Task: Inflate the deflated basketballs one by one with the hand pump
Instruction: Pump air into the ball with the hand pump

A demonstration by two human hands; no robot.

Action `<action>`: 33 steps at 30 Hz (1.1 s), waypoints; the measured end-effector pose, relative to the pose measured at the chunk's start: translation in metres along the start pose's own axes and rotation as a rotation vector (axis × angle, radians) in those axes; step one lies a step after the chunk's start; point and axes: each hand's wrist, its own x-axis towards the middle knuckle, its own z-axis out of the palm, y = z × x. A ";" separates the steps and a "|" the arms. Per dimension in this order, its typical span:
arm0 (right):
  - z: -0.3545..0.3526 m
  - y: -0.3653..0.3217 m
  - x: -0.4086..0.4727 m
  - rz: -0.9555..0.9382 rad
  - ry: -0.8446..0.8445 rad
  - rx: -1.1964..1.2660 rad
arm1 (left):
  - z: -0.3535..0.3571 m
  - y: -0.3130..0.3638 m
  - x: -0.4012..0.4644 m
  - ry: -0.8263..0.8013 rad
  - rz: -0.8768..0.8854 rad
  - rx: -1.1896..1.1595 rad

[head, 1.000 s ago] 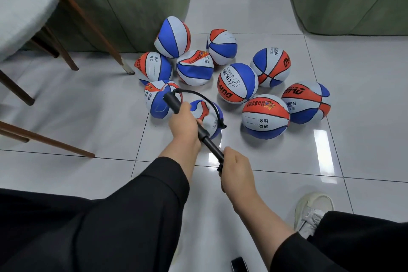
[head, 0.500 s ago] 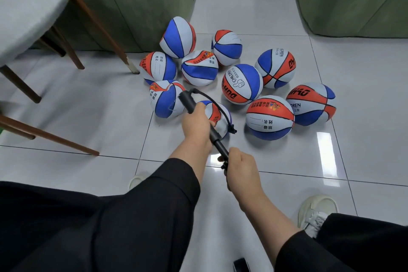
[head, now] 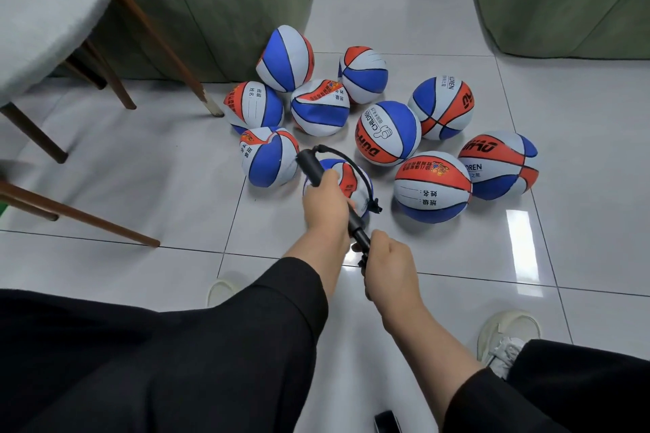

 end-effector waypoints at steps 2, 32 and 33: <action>-0.001 -0.002 0.002 0.002 0.018 0.010 | 0.004 -0.005 -0.008 0.011 0.013 -0.007; 0.003 -0.007 0.005 -0.035 -0.009 -0.031 | -0.003 0.000 -0.002 -0.010 -0.025 -0.041; 0.003 -0.008 0.005 -0.046 -0.020 -0.021 | -0.004 0.004 0.000 -0.028 -0.039 -0.056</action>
